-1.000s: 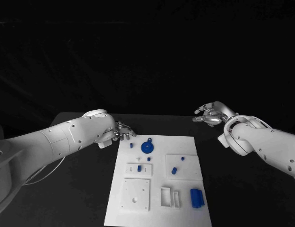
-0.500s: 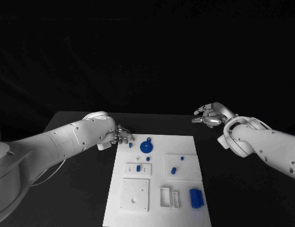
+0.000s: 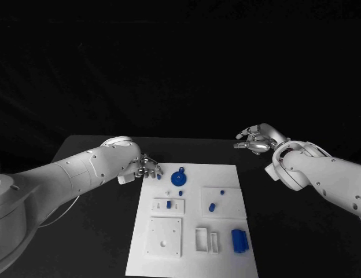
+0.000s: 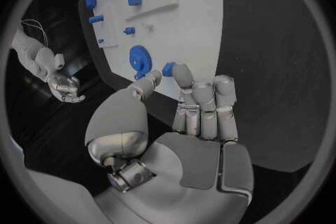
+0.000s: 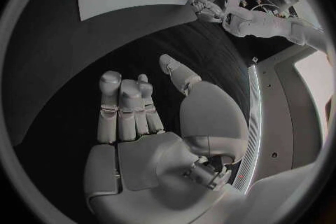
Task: Assemble the parts on the task board
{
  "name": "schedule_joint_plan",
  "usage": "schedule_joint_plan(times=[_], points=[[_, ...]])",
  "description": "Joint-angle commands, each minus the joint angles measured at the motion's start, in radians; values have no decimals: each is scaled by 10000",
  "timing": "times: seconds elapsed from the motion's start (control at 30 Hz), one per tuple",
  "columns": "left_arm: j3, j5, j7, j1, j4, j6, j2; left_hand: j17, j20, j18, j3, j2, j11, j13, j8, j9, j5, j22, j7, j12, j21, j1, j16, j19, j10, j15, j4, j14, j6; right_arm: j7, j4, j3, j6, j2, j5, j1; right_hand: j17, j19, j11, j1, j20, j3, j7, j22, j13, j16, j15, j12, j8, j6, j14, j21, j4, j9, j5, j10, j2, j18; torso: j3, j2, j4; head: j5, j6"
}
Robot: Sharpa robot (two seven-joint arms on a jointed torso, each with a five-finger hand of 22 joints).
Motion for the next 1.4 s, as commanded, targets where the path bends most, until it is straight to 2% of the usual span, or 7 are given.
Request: schedule_joint_plan(times=[0.03,0.27,0.43,0.73,0.8,1.03,1.4], points=[[-8,-48,76,-30,7,340,16,16,-975,-29,-77,161,30,13,-24,-7,-45,20,-12,-65,-41,36,-34,-60,-12,4,-65,-74,-56,56,10,7,4,2,-6,-4,11,22,15,-97,-24,-7,215,161,-12,-52,45,66,-55,-162,-37,-43,-27,-15,64,-66,-34,517,5,-6,9,-7,-12],[-8,33,123,-31,45,365,29,19,-969,-30,-150,298,31,19,-20,-6,-45,28,-12,-74,-40,90,-34,-84,-19,5,-185,-93,-38,49,2,8,2,12,-6,-4,12,24,14,-98,-25,-6,215,161,-13,-51,45,68,-54,-161,-35,-42,-27,-15,63,-65,-33,517,4,-2,3,-5,-16],[-7,146,170,-31,41,292,36,23,-966,-30,-176,513,30,22,-14,-6,-45,34,-13,-83,-39,185,-31,-104,-16,5,-321,-103,-15,49,-7,9,11,32,-6,-4,13,25,14,-97,-26,-5,214,161,-15,-52,45,69,-55,-162,-34,-42,-28,-16,62,-64,-32,517,7,-4,0,-4,-5],[-6,259,279,-32,3,71,75,33,-965,-31,-174,1014,22,30,8,-2,-45,52,-24,-93,-18,491,-12,-113,21,-3,-685,-100,53,53,-77,9,25,86,-6,-4,14,28,14,-96,-27,-2,214,161,-17,-51,45,72,-55,-162,-31,-41,-30,-16,61,-62,-29,517,7,0,7,-7,-4],[-6,259,304,-32,5,54,81,37,-966,-31,-143,1207,20,33,10,-3,-44,55,-25,-93,-10,597,-4,-108,32,-5,-784,-94,63,54,-83,9,26,96,-6,-4,14,28,14,-96,-28,-2,214,161,-18,-51,44,73,-55,-162,-31,-41,-30,-17,60,-61,-28,518,9,1,8,-3,-2],[-6,423,340,-33,-13,35,82,52,-965,-37,-51,1669,14,47,21,-1,-44,75,-32,-84,25,1004,29,-97,74,-12,-1207,-70,97,44,-94,9,50,107,-6,-4,15,31,13,-98,-29,-1,214,161,-19,-50,44,75,-56,-162,-28,-40,-30,-17,60,-59,-24,517,4,-1,3,15,2],[-5,475,385,-36,-11,-244,17,99,-962,-62,-6,2198,-21,73,82,5,-38,98,-71,-32,82,1373,128,-53,221,-44,-1777,20,237,46,-105,9,57,110,-6,-5,16,34,13,-102,-30,-2,214,161,-22,-50,44,78,-57,-164,-26,-39,-31,-18,60,-56,-26,518,7,-1,6,6,3]])
